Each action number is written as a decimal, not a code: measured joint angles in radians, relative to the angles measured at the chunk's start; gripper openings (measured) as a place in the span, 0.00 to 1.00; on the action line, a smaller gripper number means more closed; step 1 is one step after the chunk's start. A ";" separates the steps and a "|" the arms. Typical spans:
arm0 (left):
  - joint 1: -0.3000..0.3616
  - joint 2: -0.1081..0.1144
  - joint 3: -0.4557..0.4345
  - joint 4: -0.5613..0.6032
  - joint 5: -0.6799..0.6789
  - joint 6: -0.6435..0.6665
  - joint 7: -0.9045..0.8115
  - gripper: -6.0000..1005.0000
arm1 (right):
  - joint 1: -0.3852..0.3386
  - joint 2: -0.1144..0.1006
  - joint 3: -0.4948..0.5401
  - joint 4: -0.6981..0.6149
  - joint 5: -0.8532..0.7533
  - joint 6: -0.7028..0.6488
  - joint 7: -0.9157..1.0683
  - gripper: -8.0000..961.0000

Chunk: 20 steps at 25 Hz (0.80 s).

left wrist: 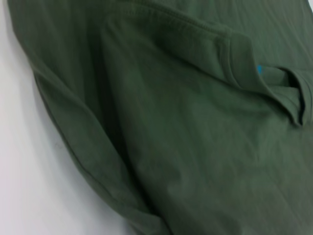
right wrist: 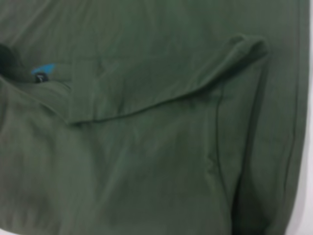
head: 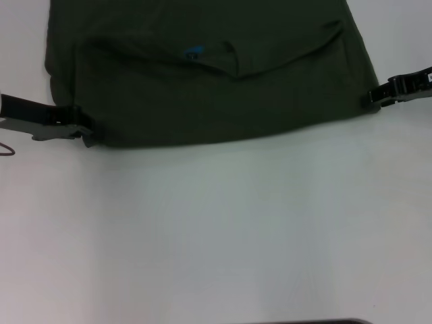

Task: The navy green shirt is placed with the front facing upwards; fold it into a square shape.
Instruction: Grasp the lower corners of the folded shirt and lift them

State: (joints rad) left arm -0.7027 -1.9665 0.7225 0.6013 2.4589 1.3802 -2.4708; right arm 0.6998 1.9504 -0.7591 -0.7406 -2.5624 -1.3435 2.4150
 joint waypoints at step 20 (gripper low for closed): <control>-0.001 -0.005 0.000 0.000 0.000 -0.001 0.000 0.10 | -0.014 0.022 0.013 0.013 0.039 0.029 -0.105 0.79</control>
State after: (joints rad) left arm -0.7032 -1.9711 0.7225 0.6013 2.4589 1.3789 -2.4712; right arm 0.6857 1.9723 -0.7461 -0.7272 -2.5229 -1.3143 2.3099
